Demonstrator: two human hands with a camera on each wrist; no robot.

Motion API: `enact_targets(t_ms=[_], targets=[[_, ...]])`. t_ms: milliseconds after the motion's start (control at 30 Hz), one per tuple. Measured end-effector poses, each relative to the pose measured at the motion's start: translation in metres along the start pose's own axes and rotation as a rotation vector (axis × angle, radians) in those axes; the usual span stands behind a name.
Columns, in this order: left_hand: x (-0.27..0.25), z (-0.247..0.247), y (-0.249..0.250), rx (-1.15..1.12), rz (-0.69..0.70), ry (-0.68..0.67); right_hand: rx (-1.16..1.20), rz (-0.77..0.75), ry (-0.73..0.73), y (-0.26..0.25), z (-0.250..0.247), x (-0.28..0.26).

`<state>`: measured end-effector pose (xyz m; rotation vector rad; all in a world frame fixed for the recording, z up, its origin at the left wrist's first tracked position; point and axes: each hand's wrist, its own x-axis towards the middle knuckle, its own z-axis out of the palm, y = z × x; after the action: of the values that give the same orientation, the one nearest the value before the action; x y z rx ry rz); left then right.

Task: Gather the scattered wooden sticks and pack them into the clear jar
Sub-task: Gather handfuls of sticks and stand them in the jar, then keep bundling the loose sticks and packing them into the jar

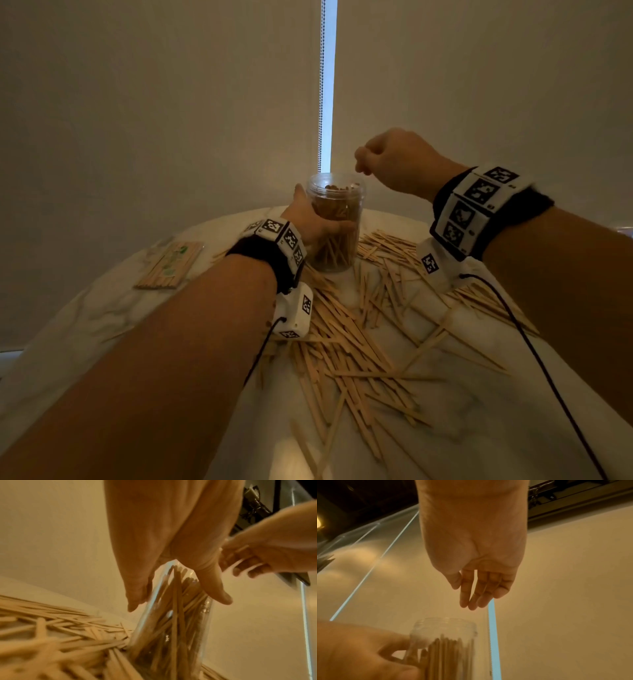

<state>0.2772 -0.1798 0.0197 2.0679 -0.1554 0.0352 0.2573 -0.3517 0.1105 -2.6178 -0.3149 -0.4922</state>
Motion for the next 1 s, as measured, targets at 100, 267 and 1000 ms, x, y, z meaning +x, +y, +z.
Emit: enact_targets(t_ms=[100,267,1000], targets=[[-0.021,-0.023,-0.004,0.412,-0.109,-0.082,-0.084,0.128,-0.106,0.04,-0.006,-0.031],[-0.063,-0.099,-0.047,0.844,-0.232,-0.09,-0.515,0.436,-0.56,0.126,-0.012,-0.09],[-0.199,-0.032,-0.038,0.879,-0.189,-0.207,-0.423,0.182,-0.8,-0.009,0.036,-0.194]])
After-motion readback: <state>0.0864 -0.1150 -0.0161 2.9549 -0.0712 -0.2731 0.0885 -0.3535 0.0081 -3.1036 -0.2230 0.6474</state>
